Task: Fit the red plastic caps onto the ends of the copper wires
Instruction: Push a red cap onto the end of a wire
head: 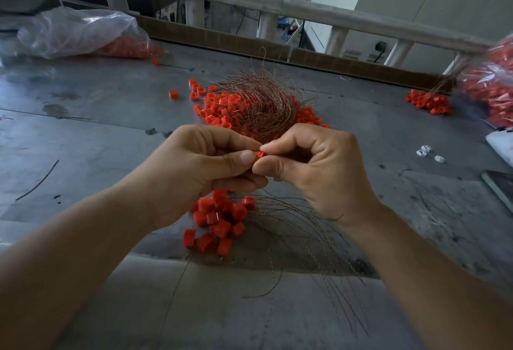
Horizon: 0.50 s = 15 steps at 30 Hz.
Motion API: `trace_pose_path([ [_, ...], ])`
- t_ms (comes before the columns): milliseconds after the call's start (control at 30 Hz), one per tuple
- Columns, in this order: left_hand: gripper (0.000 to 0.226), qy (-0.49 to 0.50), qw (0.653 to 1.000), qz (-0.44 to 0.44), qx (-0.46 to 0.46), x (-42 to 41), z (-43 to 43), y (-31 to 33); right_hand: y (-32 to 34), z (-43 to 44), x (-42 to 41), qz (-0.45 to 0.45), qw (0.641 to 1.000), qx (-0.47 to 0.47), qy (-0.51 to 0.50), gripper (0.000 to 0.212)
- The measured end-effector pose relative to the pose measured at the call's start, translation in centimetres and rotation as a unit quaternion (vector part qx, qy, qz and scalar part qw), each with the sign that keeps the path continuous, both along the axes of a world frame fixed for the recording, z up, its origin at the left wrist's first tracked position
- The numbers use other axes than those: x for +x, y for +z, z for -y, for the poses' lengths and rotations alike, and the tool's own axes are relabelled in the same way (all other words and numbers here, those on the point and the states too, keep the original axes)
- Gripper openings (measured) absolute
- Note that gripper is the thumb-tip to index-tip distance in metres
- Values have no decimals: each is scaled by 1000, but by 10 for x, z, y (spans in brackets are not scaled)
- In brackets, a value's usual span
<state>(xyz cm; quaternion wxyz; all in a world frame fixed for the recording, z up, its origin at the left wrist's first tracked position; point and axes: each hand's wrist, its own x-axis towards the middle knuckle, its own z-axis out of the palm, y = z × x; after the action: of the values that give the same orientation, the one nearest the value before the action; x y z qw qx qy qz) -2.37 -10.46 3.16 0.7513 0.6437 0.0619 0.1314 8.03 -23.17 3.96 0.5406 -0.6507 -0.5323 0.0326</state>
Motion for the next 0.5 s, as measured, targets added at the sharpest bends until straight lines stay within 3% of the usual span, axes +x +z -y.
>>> trace_pose_path([
  [167, 25, -43, 999, 15, -26, -2, -3, 0, 0, 1, 3, -27, 998, -31, 44, 28],
  [400, 44, -47, 998, 31, -25, -2, -1, -4, 0, -1, 1, 99, 988, -109, 36, 9],
  [500, 57, -34, 997, 54, 47, -3, 3, -4, -2, -2, -2, 141, 982, -123, 22, 10],
])
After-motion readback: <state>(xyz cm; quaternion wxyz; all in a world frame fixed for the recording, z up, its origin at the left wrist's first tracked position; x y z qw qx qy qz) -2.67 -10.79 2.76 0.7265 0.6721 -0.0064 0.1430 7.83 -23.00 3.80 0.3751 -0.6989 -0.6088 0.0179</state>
